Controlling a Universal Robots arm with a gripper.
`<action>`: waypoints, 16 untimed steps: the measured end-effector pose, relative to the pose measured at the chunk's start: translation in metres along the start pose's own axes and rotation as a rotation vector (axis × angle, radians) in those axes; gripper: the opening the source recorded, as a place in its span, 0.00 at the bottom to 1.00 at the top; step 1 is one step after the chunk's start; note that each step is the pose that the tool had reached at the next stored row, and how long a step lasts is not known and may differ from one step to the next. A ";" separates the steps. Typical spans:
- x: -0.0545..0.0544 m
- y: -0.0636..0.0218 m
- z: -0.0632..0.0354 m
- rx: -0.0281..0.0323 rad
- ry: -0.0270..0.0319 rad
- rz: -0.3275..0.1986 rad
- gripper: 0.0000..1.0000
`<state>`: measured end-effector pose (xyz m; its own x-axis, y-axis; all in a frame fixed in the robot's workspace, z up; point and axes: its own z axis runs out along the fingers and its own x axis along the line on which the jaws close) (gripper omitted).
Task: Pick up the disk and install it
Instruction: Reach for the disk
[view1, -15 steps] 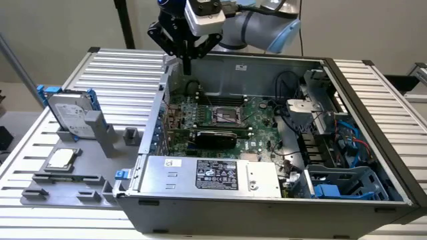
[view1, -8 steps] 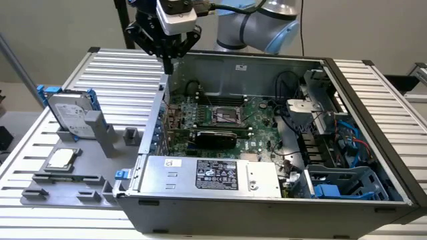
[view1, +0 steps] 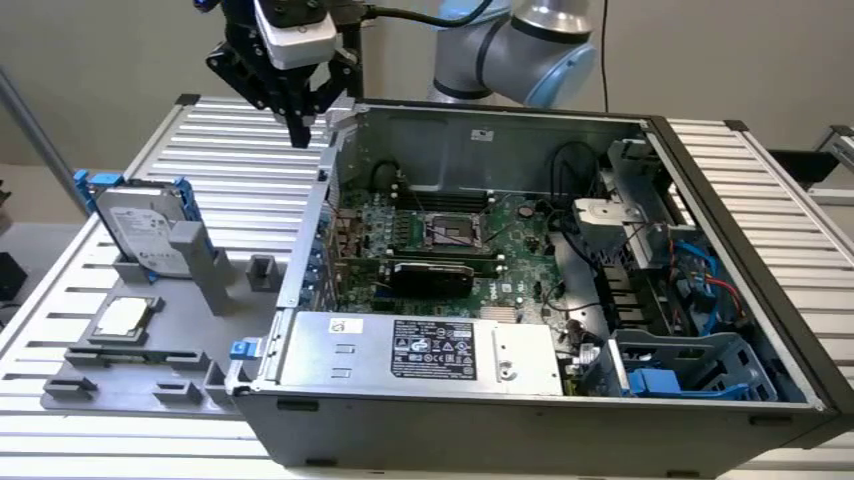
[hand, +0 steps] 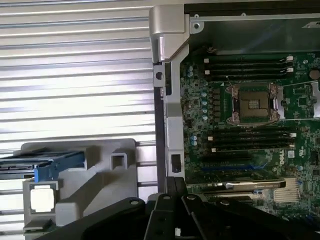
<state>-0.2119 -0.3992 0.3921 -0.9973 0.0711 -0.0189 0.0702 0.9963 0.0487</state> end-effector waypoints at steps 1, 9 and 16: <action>0.004 -0.0003 0.0000 0.0000 0.0000 0.000 0.00; 0.041 -0.0029 0.0002 0.0004 0.0004 0.000 0.00; 0.073 -0.0052 0.0008 0.0017 0.0010 0.000 0.00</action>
<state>-0.2850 -0.3992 0.3897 -0.9973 0.0712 -0.0179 0.0703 0.9964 0.0470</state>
